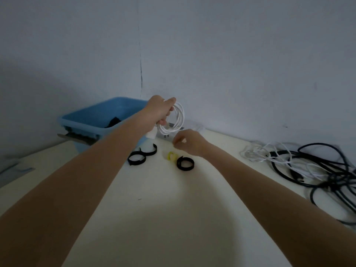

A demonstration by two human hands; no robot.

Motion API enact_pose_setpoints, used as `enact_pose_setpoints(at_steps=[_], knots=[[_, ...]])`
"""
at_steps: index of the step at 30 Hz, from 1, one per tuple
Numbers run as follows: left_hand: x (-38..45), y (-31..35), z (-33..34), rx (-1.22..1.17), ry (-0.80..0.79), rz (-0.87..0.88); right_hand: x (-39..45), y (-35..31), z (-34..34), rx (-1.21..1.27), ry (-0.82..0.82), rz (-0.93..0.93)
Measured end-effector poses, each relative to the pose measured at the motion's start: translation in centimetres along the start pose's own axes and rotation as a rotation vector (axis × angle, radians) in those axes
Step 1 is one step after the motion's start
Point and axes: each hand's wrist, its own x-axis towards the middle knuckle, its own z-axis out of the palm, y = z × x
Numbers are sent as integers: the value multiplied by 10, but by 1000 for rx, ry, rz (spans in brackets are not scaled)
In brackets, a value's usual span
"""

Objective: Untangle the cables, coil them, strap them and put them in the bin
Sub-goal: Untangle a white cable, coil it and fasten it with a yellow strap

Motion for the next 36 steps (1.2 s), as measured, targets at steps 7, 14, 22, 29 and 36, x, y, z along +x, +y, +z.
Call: enact_pose_setpoints(at_steps=[7,14,22,29,36], knots=[[-12,3,66,-142,-181,-11,-74,39,-81,688,61,105],[-25,18,118,-238,-113,-36,-134,76,-116,763,290,296],[-63,39,152,-149,-421,-48,-168,75,-140,793,268,230],[-80,44,157,-123,-613,8,-177,79,-142,1044,316,228],[-84,43,169,-83,-717,108,-179,73,-140,1233,406,281]])
